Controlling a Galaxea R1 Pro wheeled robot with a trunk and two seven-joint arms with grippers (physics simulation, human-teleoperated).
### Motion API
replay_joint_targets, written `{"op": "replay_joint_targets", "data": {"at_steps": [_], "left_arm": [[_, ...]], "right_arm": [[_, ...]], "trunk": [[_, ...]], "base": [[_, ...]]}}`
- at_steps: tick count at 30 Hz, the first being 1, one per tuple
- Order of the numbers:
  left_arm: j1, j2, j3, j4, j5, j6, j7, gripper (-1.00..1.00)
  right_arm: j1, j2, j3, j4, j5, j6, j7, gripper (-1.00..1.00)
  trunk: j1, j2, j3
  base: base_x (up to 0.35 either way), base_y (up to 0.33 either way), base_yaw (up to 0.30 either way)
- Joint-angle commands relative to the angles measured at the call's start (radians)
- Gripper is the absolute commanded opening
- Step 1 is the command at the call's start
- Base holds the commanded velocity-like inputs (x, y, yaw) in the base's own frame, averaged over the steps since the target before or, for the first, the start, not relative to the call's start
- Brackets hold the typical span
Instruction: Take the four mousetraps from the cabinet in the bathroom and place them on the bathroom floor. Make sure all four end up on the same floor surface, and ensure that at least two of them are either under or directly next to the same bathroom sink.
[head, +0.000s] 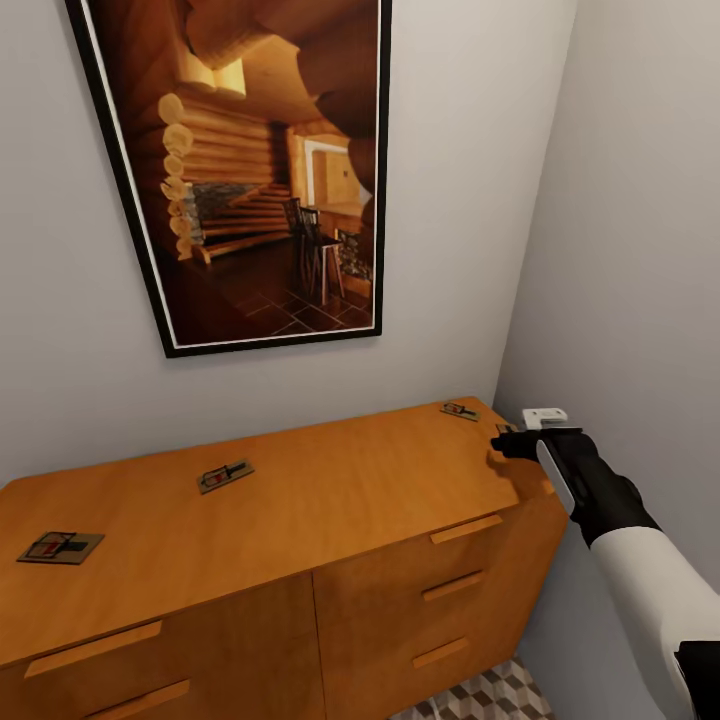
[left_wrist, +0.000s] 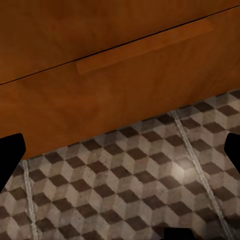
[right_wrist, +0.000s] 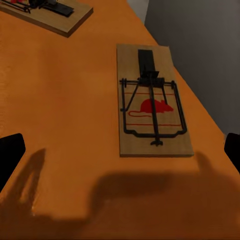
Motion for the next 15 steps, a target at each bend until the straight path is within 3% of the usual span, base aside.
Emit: {"op": "replay_joint_targets", "data": {"at_steps": [1,15], "left_arm": [[-0.002,0.000,0.005,0.004,0.002,-0.005,-0.008,1.00],[-0.002,0.000,0.005,0.004,0.001,-0.005,-0.008,1.00]], "right_arm": [[-0.001,-0.001,0.003,-0.001,-0.009,0.004,0.000,1.00],[-0.001,-0.003,0.002,-0.001,-0.008,0.004,0.057,1.00]], "trunk": [[0.000,-0.001,-0.001],[0.000,-0.001,-0.001]], "base": [[0.000,0.000,0.000],[0.000,0.000,0.000]]}}
